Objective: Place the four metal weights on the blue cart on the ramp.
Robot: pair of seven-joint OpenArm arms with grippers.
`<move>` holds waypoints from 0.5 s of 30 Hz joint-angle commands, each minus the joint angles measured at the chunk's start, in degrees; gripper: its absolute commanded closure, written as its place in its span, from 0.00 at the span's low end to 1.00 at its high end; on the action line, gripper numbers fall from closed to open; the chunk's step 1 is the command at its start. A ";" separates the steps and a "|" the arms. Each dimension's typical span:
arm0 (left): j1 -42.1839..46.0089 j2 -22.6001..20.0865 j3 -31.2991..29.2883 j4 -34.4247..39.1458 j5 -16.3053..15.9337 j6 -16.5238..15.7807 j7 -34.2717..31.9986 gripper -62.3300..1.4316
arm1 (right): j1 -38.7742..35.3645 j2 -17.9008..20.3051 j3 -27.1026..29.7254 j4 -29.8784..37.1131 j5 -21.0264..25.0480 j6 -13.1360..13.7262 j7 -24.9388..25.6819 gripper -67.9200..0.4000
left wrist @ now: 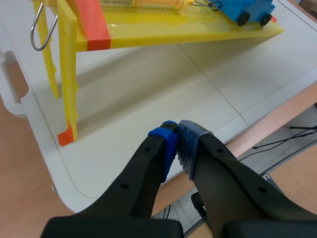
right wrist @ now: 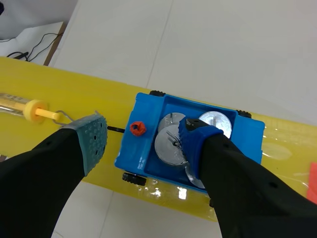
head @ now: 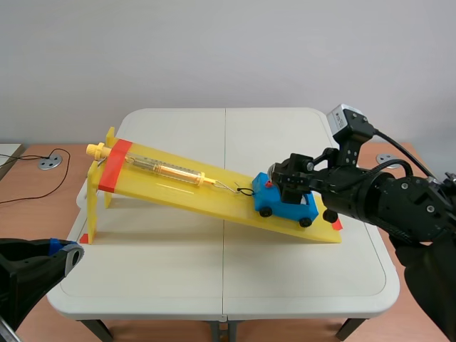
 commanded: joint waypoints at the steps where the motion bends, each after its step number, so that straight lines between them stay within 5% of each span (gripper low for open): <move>1: -1.16 -0.55 -0.42 1.86 -1.77 -1.38 -5.38 0.93 | 6.54 0.00 -0.22 2.10 2.82 6.45 7.34 0.49; 15: -1.16 -0.55 -0.42 1.86 -1.77 -1.38 -5.38 0.93 | 6.51 0.79 4.94 4.50 4.09 12.20 7.98 0.45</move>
